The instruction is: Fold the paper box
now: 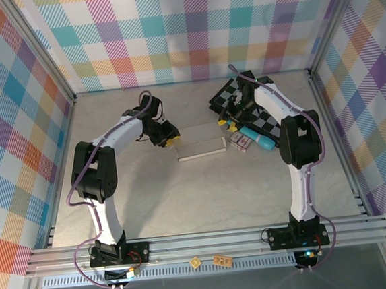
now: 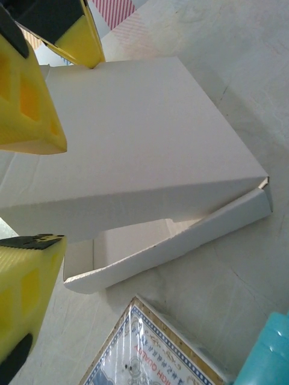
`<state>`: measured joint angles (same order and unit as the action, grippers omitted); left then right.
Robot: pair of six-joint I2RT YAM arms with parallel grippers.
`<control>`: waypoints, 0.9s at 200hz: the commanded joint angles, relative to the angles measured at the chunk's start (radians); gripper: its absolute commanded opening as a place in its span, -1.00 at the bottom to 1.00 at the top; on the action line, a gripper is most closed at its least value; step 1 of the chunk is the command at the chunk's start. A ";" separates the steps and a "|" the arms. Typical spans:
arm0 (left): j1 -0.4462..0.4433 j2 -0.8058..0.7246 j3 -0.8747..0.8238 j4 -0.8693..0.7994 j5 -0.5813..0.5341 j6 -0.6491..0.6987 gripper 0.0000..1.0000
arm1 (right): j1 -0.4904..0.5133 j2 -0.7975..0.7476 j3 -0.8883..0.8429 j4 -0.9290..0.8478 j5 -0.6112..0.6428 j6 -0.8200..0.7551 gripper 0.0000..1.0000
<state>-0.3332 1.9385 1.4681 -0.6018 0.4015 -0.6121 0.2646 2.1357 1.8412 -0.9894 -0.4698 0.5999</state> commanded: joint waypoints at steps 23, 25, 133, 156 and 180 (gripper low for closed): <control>-0.013 0.005 -0.034 0.030 0.023 -0.009 -0.50 | 0.026 0.013 -0.026 -0.011 -0.027 -0.022 -0.31; -0.013 0.005 -0.035 0.031 0.023 -0.009 -0.50 | 0.025 0.013 -0.026 -0.012 -0.026 -0.024 -0.31; -0.033 0.013 -0.060 0.034 0.010 -0.002 -0.68 | 0.041 0.027 -0.086 0.014 0.012 -0.036 -0.46; -0.035 0.011 -0.062 0.023 0.000 0.008 -0.71 | 0.046 0.035 -0.085 0.008 0.030 -0.043 -0.48; -0.035 0.008 -0.058 0.010 -0.010 0.019 -0.71 | 0.050 0.033 -0.094 0.003 0.055 -0.052 -0.48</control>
<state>-0.3599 1.9388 1.4185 -0.5629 0.4004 -0.6121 0.3050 2.1578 1.7618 -0.9749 -0.4477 0.5800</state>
